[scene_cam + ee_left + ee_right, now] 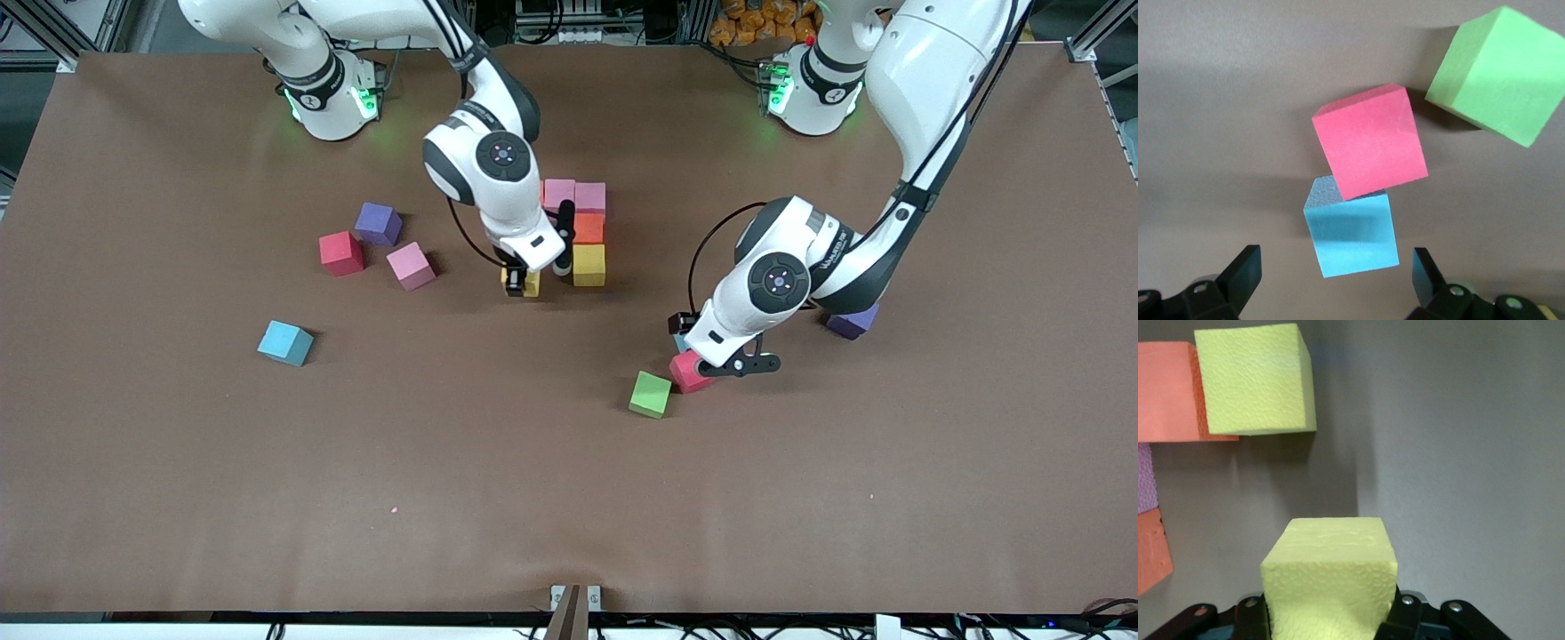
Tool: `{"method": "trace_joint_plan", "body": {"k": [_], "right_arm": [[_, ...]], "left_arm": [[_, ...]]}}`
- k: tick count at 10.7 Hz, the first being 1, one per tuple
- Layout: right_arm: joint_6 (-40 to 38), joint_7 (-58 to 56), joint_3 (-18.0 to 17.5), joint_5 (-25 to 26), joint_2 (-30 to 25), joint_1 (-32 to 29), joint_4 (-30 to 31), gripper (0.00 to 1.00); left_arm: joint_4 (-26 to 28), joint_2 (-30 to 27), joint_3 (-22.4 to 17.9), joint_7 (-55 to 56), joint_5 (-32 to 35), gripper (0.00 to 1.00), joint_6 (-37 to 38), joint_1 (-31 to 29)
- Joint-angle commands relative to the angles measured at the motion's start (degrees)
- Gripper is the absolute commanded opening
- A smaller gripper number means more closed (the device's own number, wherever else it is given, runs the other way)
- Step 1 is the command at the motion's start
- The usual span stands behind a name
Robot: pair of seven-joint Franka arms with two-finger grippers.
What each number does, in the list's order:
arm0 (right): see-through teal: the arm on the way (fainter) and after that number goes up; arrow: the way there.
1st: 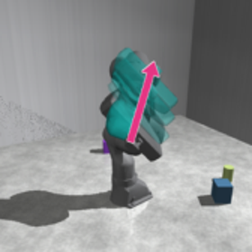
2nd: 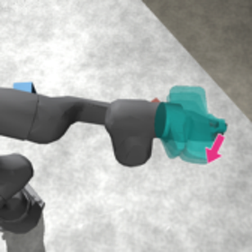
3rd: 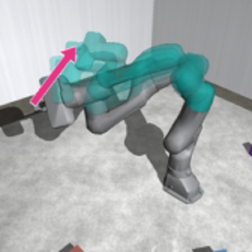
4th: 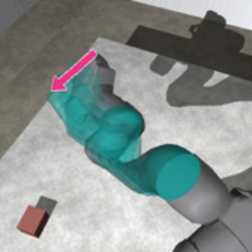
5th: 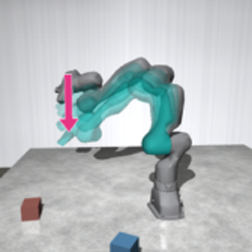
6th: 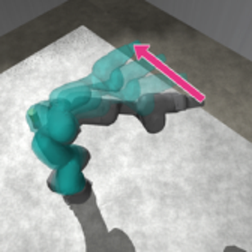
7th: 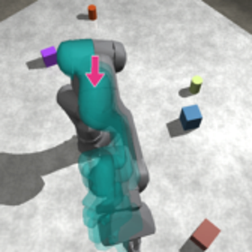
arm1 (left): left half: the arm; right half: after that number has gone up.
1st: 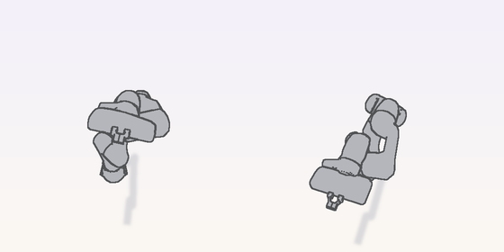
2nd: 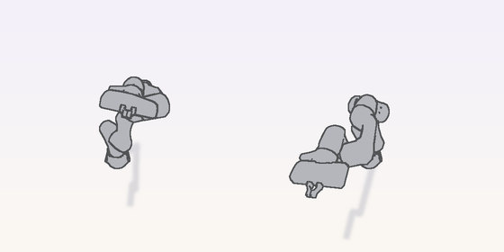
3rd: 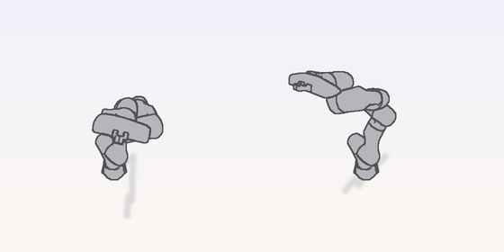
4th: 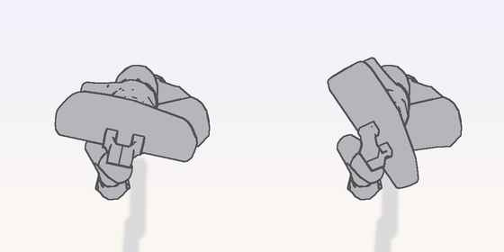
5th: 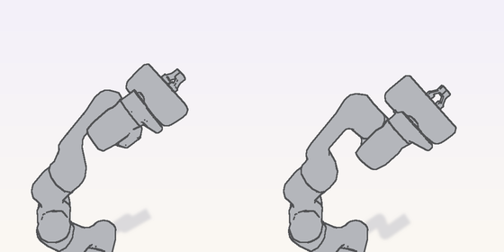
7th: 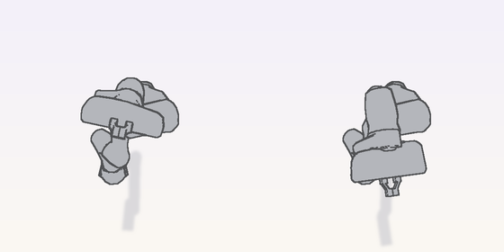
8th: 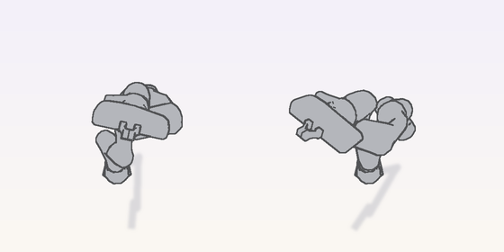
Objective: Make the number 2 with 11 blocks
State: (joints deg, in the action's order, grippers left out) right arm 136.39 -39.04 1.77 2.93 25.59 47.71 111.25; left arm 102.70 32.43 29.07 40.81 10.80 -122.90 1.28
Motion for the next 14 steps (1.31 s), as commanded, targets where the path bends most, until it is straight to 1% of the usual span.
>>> {"method": "trace_joint_plan", "body": {"k": [1,5,9,14], "right_arm": [[0.89,0.01,0.42,1.11,2.17,2.19,-1.12,0.46],[4.58,1.24,0.42,0.85,4.90,3.26,-1.65,0.47],[4.32,2.82,0.42,0.32,7.01,3.97,-3.93,0.47],[3.44,5.20,0.33,0.06,7.81,4.93,-3.76,0.47]], "left_arm": [[0.14,0.35,0.38,4.97,0.71,1.00,0.12,0.04],[0.05,1.93,0.29,8.85,0.89,1.00,-0.93,0.57],[0.05,4.30,-0.85,9.47,1.33,1.00,-4.79,0.92],[0.22,5.71,-0.85,10.43,2.02,1.00,-4.89,1.01]]}}
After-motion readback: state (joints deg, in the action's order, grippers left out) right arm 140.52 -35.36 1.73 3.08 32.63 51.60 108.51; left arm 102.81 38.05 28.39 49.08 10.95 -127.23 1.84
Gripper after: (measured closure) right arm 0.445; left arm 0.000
